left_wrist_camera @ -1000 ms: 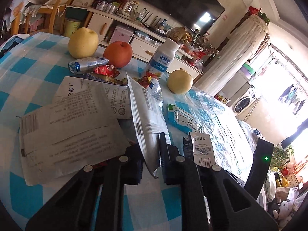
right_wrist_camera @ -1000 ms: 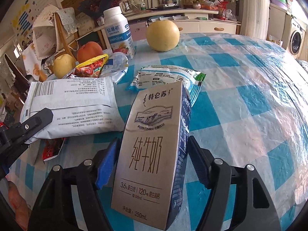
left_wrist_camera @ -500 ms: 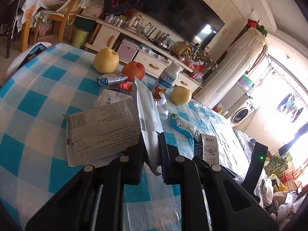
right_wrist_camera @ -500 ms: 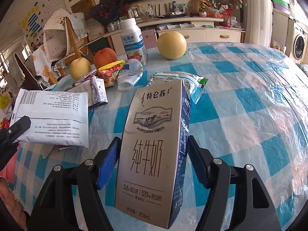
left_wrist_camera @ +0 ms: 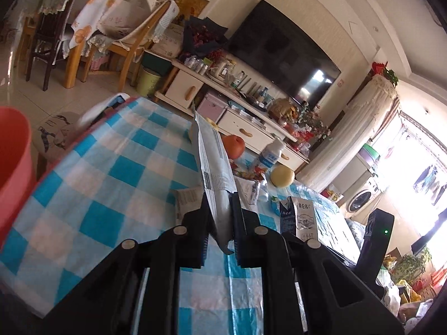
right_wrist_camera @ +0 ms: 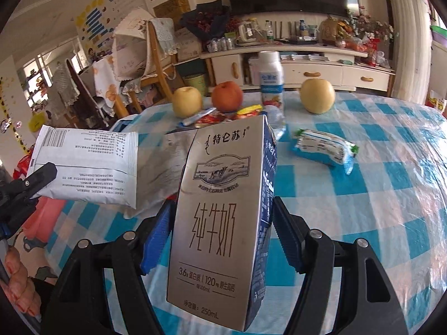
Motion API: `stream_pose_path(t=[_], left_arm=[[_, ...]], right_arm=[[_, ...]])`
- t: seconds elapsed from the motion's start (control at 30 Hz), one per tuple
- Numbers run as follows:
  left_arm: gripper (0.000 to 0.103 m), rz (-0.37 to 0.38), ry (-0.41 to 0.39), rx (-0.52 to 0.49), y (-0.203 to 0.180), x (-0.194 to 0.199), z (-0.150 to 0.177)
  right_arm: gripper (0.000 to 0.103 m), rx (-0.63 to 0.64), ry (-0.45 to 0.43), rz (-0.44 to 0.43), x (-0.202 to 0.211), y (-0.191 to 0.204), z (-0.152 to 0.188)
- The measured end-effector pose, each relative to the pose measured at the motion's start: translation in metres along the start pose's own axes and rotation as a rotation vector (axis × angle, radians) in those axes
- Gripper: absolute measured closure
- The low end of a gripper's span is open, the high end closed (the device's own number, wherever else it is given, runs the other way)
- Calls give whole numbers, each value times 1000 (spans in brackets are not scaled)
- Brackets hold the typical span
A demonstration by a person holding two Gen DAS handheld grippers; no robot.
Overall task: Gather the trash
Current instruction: 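Carry the envelope and milk carton to the pink bucket and release both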
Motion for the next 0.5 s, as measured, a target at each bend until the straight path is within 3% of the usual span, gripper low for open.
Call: stream_pose_path(t=[0.2, 0.5], left_arm=[[87, -148, -73, 97, 73, 50, -24], [87, -408, -123, 200, 195, 100, -43]], right_arm=[[33, 100, 27, -200, -10, 102, -12], [33, 282, 101, -480, -49, 300, -25]])
Point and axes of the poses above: each gripper's, at about its wrist camera, not at the fingertips, and x roughly against the way its jaws point, y to its left, z to its underside, the point moved 1 cm from there along -x, roughly the way its jaws point, and after that the axes turned 4 degrees about -z, right-handed, at the moved point
